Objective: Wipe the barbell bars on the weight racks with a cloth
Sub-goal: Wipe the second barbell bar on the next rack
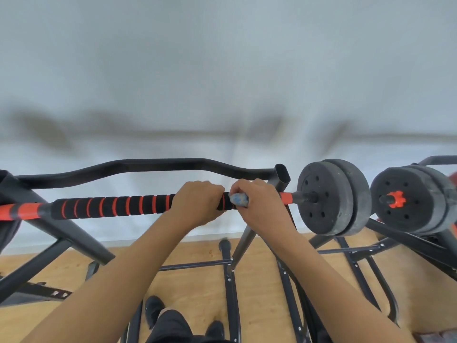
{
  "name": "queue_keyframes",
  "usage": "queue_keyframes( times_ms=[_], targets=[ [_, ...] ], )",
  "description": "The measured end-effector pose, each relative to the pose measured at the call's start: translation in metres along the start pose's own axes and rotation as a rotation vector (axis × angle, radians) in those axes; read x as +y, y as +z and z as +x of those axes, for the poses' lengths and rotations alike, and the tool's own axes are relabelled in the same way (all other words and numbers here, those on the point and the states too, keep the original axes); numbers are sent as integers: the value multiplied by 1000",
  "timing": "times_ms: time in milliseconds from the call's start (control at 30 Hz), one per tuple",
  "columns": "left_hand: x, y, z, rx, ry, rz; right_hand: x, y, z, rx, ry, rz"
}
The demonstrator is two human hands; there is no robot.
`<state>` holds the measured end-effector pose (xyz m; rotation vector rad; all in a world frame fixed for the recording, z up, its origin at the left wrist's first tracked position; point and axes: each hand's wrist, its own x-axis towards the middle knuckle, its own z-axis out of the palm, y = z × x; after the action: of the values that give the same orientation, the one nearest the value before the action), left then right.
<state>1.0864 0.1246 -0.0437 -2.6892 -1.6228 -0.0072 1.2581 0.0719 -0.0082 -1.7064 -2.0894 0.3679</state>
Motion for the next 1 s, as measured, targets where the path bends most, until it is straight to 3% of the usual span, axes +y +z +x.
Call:
queue_keyframes(
  times_ms=[100, 200, 267, 400, 467, 600, 700, 767, 900, 1000],
  targets=[
    [-9, -7, 16, -254, -1, -148, 2, 7, -14, -17, -35, -11],
    [-15, -18, 25, -537, -35, -421, 7, 26, -48, -183, -33, -37],
    [-17, -23, 29, -602, -49, -512, 10, 22, -60, -171, 20, 38],
    [-15, -27, 29, -606, -66, -552, 15, -12, -25, 134, 14, 122],
    [-13, -28, 25, -547, -71, -510, 17, -21, -1, 155, 27, 121],
    [-2, -16, 3, -42, -39, -104, 18, -16, 28, -14, 60, 103],
    [20, 3, -11, 172, 17, 160, 14, -13, 29, -27, 71, 114],
    [26, 6, -11, 163, -39, 177, 13, -13, 23, -26, 60, 95],
    [16, -5, 2, -13, -14, 59, 13, -14, 10, -43, 72, 27],
    [6, -13, 15, -259, -9, -153, 14, -10, 2, -21, 72, 0]
  ],
)
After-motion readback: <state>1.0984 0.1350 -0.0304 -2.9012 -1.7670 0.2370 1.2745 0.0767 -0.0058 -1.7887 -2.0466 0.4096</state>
